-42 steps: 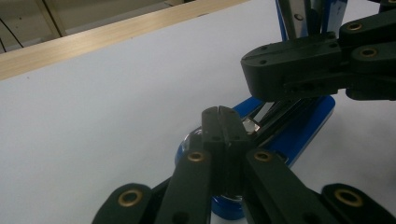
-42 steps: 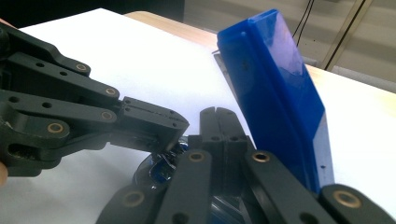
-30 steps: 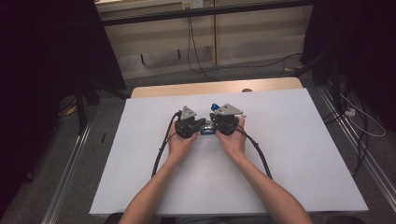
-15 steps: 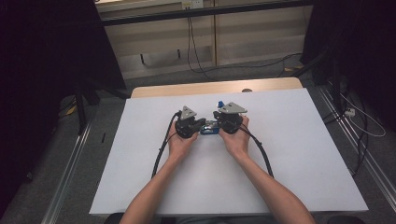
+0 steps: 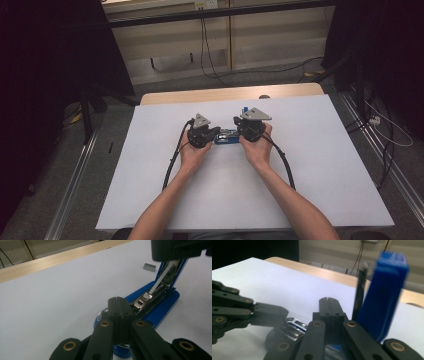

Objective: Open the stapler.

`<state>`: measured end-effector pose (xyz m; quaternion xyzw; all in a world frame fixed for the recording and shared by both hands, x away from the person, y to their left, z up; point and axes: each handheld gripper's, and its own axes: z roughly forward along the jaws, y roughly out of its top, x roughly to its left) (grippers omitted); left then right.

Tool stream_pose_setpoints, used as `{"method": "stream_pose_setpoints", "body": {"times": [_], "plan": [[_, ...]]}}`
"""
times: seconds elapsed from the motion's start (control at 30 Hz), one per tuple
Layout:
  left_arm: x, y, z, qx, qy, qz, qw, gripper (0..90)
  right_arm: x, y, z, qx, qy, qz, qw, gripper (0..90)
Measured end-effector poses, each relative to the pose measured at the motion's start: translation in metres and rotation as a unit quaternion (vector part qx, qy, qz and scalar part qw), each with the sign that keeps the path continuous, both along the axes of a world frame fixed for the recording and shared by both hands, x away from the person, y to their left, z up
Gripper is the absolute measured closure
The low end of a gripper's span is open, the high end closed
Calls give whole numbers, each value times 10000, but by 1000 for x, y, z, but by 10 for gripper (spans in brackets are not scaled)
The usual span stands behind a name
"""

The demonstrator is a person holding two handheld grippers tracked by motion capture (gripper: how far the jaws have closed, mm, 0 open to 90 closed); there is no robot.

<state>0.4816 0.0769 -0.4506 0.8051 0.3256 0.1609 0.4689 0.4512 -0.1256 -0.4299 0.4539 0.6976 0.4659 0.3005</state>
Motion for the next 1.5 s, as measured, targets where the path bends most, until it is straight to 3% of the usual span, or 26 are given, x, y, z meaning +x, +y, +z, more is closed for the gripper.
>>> {"method": "stream_pose_setpoints", "body": {"times": [0.63,1.1,1.5], "plan": [[0,0,0,-11,-25,3,10000,900,0,-5,4,-95,-120,-86,9998,900],[-1,-2,-2,-6,-37,13,10000,900,-3,-29,9,7,-205,-280,9994,900],[-1,-2,-2,6,-49,10,10000,900,-6,-51,5,2,-148,-414,9990,900]]}}
